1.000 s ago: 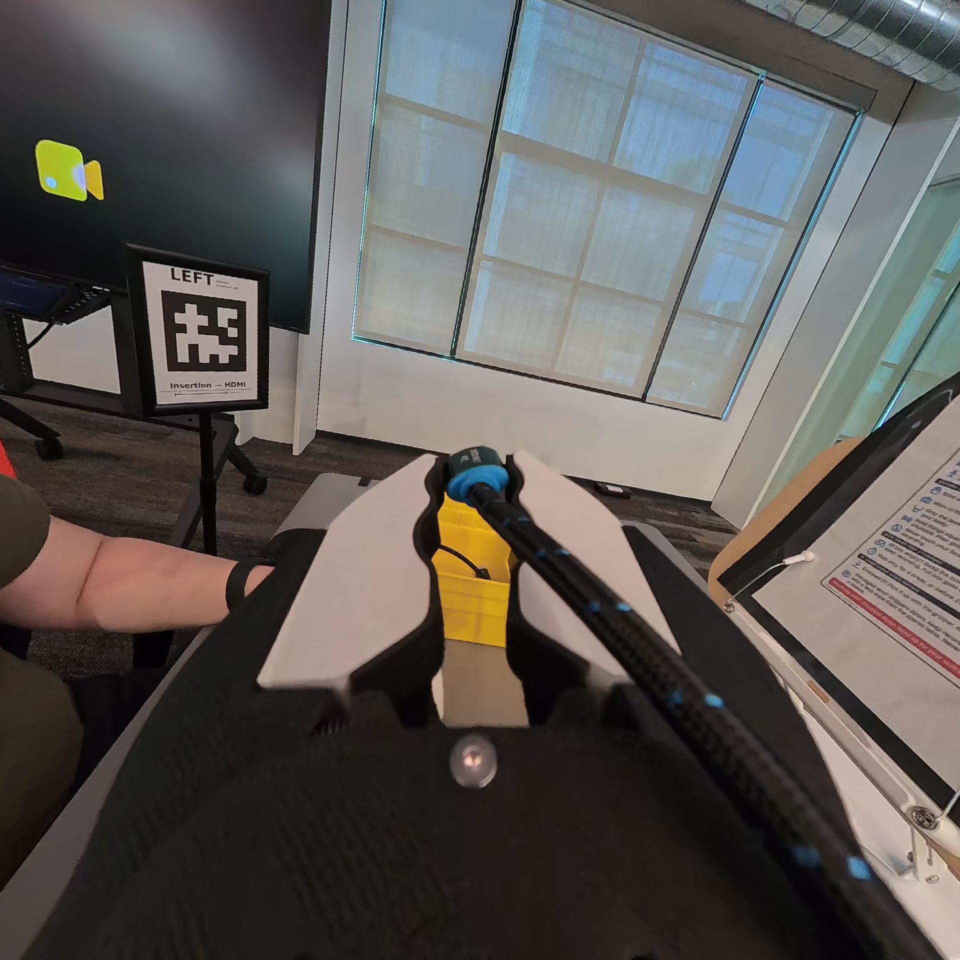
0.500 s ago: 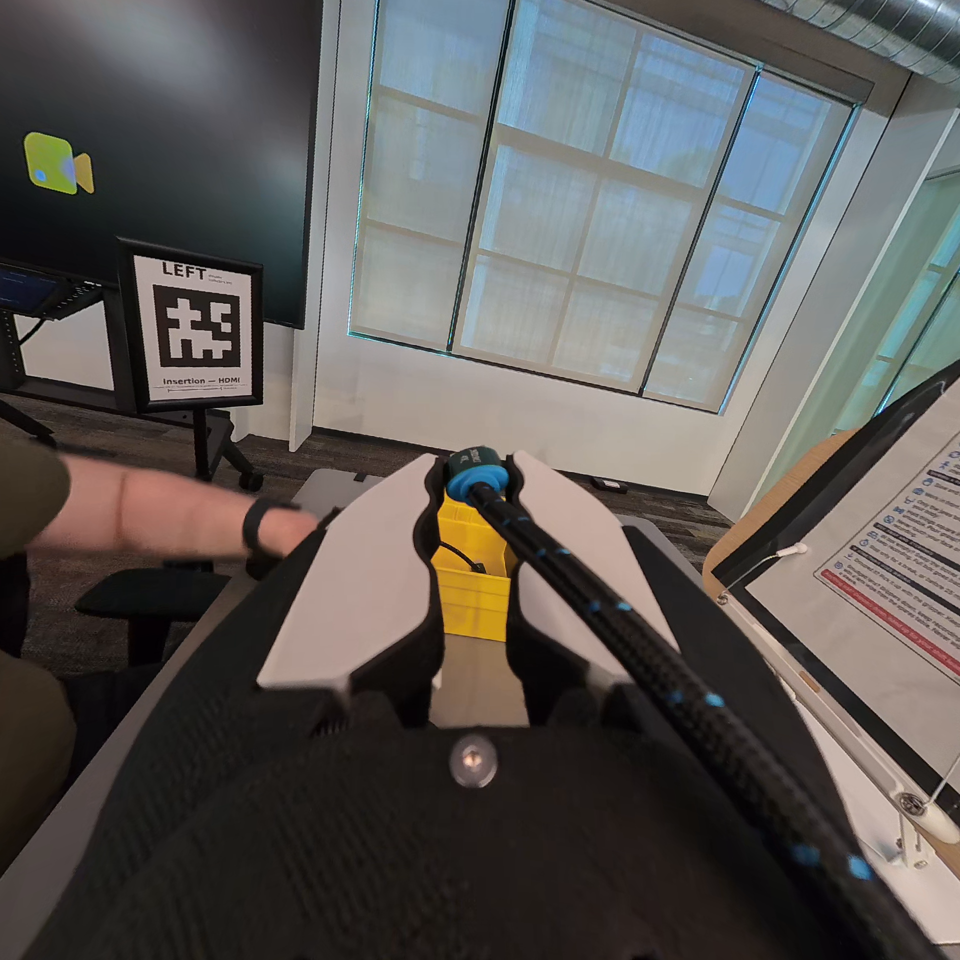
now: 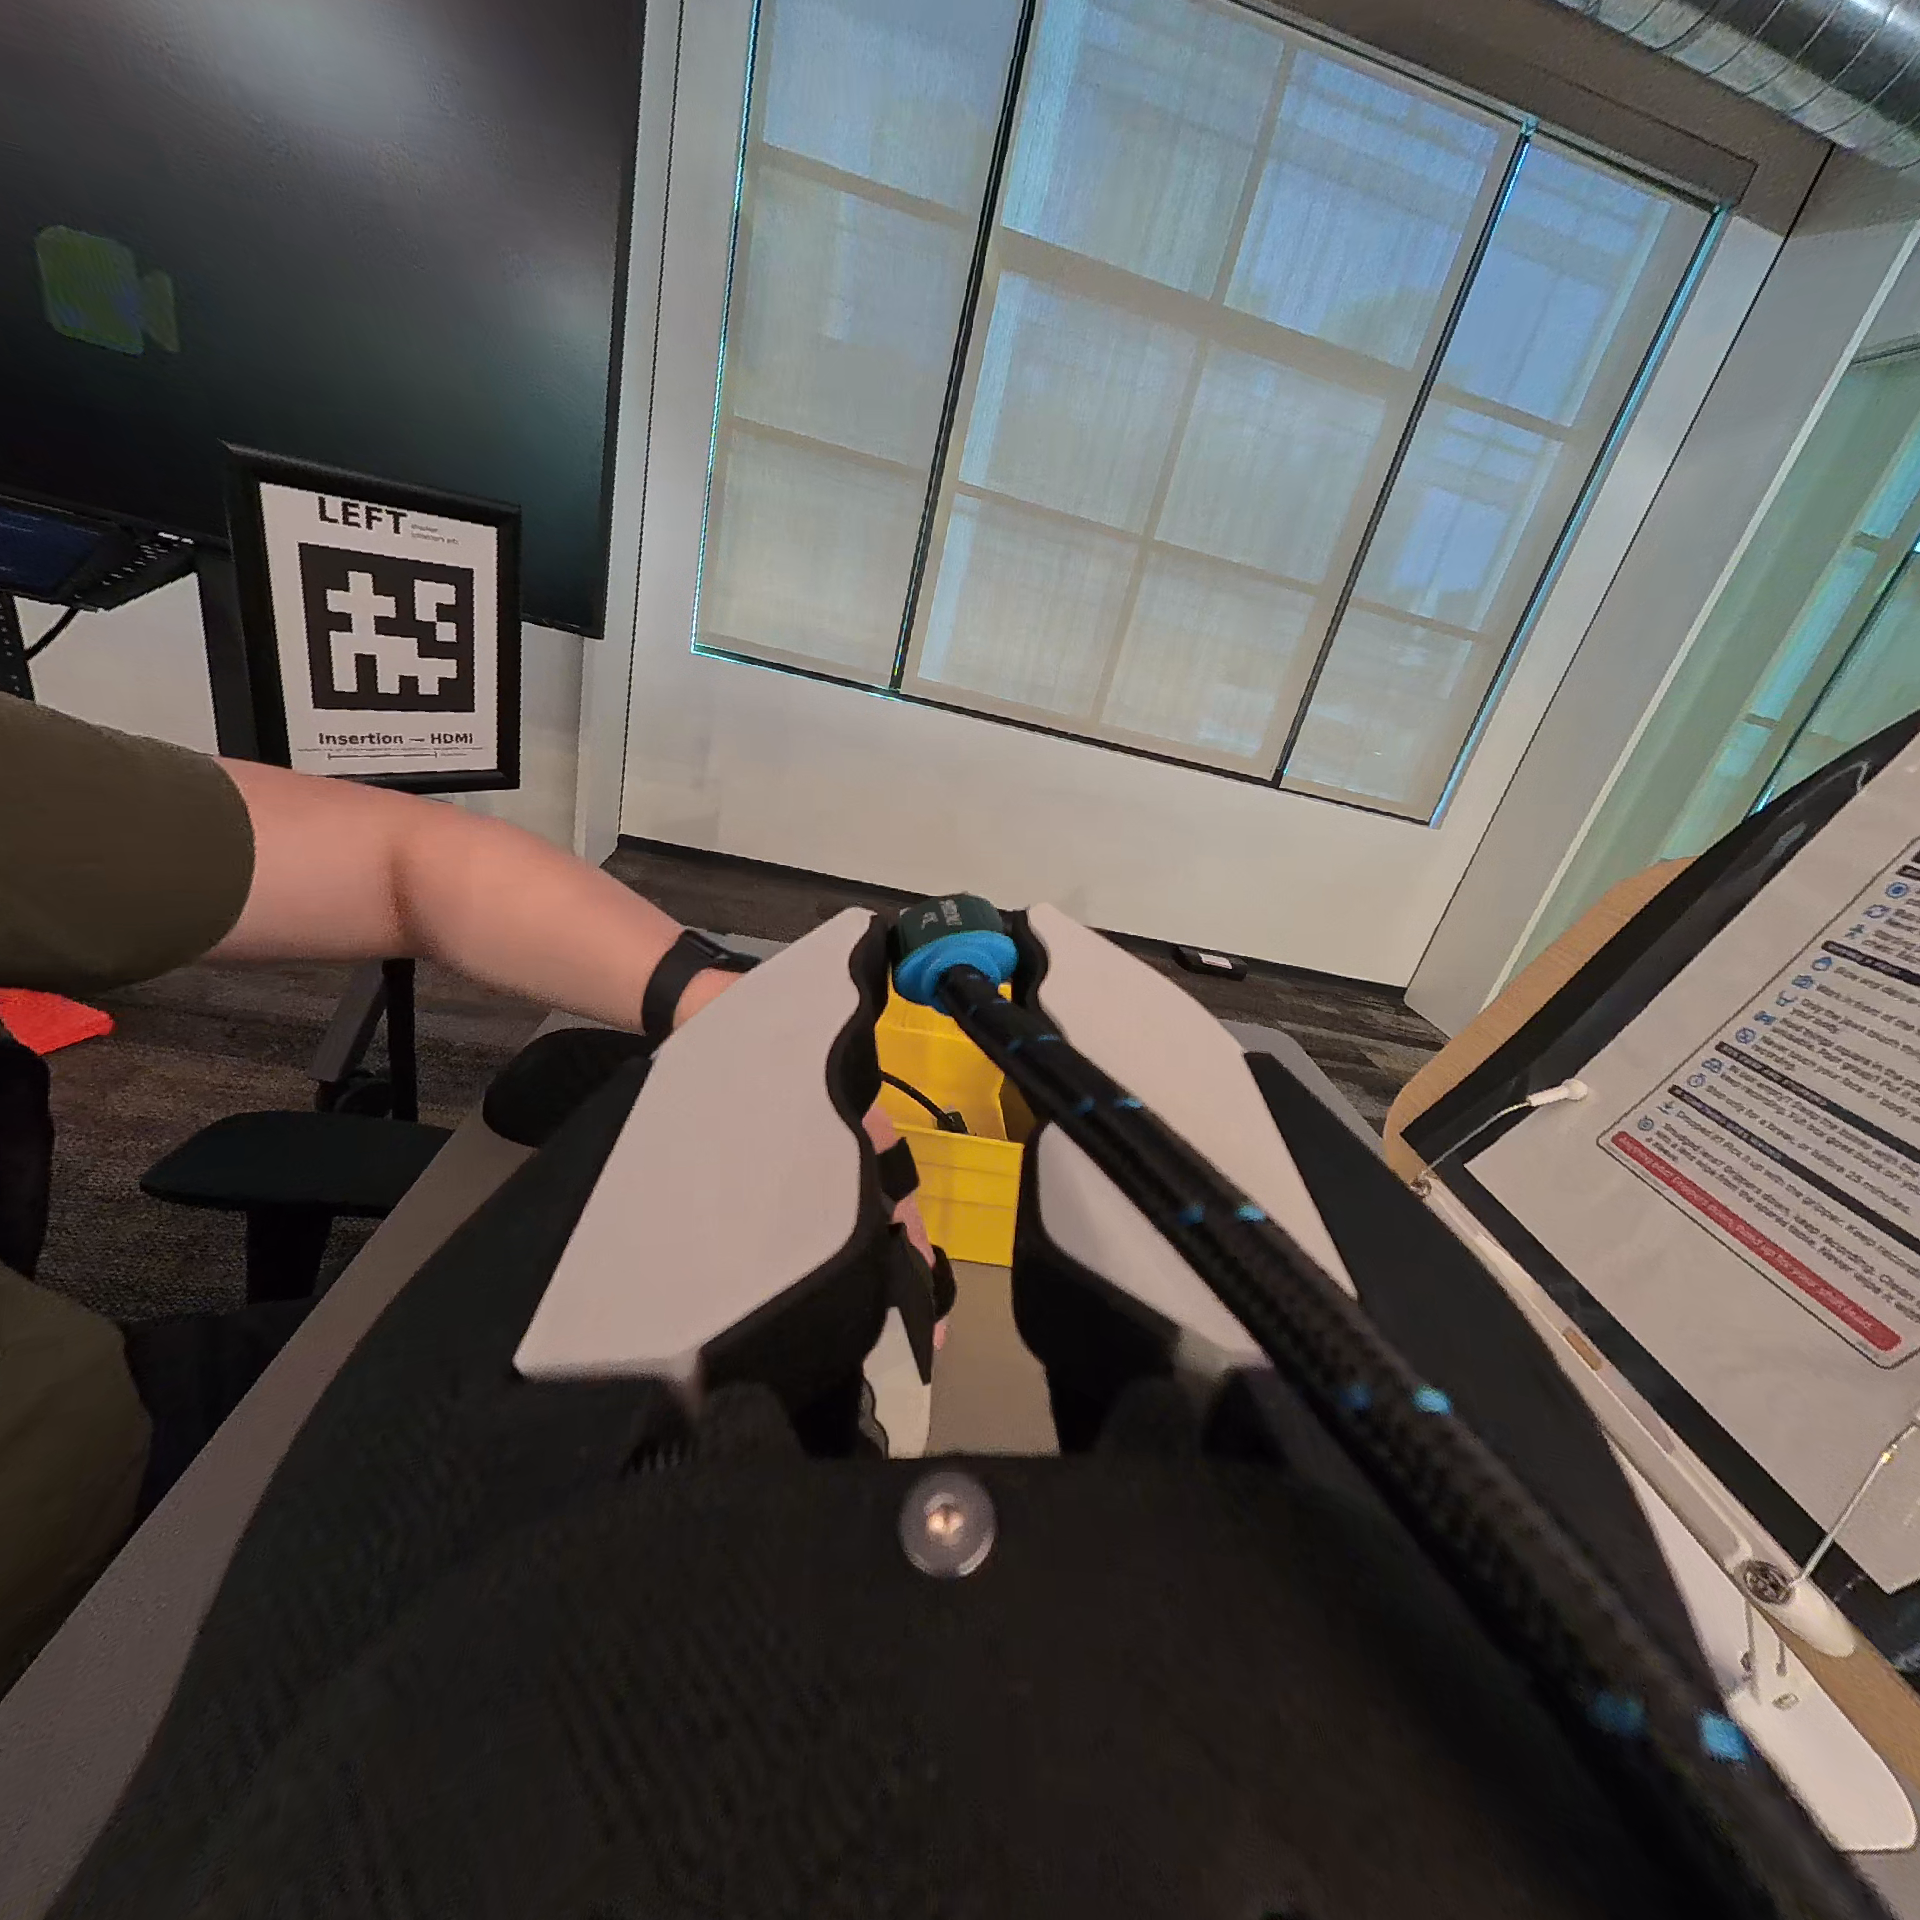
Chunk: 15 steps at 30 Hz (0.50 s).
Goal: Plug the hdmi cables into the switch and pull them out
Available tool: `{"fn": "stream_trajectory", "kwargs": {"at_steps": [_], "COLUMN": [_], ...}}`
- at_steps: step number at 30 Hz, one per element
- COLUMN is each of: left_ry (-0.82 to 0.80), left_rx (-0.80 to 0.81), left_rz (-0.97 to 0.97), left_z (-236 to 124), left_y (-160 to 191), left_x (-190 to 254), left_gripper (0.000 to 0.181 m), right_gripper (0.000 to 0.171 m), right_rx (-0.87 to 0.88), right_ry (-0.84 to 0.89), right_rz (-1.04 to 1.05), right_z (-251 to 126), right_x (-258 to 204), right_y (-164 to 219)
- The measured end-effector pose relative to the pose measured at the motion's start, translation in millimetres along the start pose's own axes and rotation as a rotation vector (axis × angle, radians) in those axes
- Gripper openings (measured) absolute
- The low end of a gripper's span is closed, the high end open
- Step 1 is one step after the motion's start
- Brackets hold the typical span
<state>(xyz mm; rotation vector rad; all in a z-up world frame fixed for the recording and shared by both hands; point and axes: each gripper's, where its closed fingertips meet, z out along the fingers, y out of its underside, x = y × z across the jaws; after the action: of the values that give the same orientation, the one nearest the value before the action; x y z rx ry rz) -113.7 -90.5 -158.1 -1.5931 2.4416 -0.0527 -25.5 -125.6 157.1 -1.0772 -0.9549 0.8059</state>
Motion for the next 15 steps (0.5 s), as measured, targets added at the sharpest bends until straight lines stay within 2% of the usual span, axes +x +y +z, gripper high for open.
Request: {"fn": "stream_trajectory", "kwargs": {"at_steps": [7, 10, 15], "left_ry": [0.183, 0.195, 0.194], "left_rx": [-0.052, -0.011, 0.029], "left_rz": [0.124, 0.135, 0.122], "left_z": [6.4, 6.6, 7.1], "left_y": [5.7, 5.2, 4.6], "left_x": [4.6, 1.2, 4.4], "left_gripper": [0.084, 0.077, 0.082], "right_gripper": [0.023, 0.023, 0.023], "right_rx": [0.006, 0.012, 0.018], "right_ry": [0.001, 0.003, 0.008], "right_rz": [-0.019, -0.025, -0.028], "right_z": [-4.0, -6.1, -8.8], "right_x": [-2.0, -2.0, -0.3], "right_y": [-5.2, -8.1, -10.6]}}
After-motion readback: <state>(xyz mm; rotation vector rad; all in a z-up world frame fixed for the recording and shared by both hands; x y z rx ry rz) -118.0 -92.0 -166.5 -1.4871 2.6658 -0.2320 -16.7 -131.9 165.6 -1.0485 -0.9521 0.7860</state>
